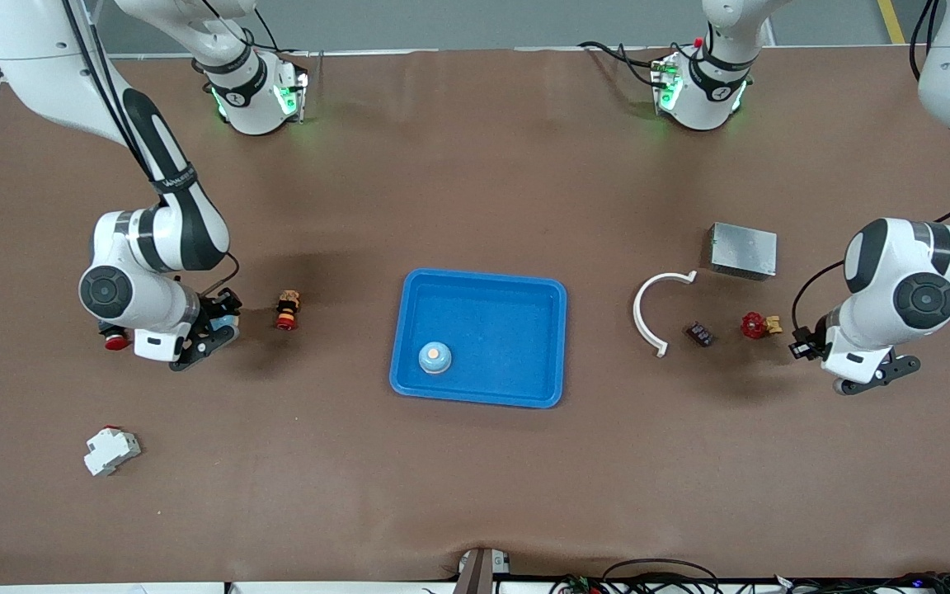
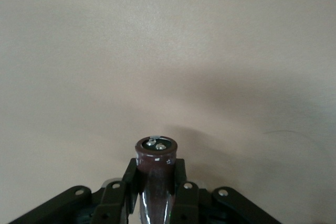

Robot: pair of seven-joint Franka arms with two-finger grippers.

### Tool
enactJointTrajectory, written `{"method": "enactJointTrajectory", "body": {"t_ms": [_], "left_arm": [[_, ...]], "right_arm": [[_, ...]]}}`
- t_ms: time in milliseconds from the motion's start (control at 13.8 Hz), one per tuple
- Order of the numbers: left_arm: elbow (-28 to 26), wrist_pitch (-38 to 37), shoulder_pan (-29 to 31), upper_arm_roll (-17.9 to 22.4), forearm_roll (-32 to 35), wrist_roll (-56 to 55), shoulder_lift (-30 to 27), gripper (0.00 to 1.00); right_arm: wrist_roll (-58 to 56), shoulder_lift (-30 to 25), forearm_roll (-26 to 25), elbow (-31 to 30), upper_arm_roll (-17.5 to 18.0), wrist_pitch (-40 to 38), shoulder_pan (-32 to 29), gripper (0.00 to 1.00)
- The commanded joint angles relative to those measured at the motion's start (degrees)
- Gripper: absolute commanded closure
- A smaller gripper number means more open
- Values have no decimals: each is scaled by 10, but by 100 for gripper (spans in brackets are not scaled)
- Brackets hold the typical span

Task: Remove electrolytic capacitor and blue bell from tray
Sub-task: 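Carry the capacitor out with the left gripper while the right gripper carries the bell, then lower and release the capacitor and the bell beside the red buttons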

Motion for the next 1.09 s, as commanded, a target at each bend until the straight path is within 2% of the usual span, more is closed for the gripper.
{"method": "enactJointTrajectory", "body": {"t_ms": [0, 217, 362, 434, 579, 651, 724, 796, 941, 1013], "left_arm": [[-1, 28, 12, -8, 27, 18, 23, 100], [-3, 59, 36, -4, 88, 19, 46, 100], [-1, 61, 37, -4, 94, 22, 50, 100], [-1, 61, 37, -5, 94, 11, 50, 81], [1, 61, 37, -5, 94, 15, 48, 0], [2, 61, 37, -8, 93, 14, 43, 0], [6, 60, 35, -10, 90, 15, 41, 0], [11, 60, 35, -16, 85, 12, 39, 0], [21, 57, 36, -29, 82, 12, 29, 0], [27, 54, 36, -41, 82, 11, 27, 0]], "right_arm": [[-6, 12, -8, 5, 9, 9, -18, 85], [-6, 24, -8, 6, 9, 10, -25, 85], [-6, 28, -8, 8, 9, 11, -26, 79], [-6, 29, -8, 8, 9, 15, -26, 78], [-6, 36, -8, 9, 8, 23, -26, 71], [-6, 36, -8, 9, 9, 22, -26, 67], [-6, 36, -8, 9, 9, 22, -27, 55], [-6, 36, -8, 9, 9, 22, -27, 48], [-6, 35, -8, 9, 9, 21, -29, 11], [-6, 34, -8, 9, 9, 17, -28, 0]]}}
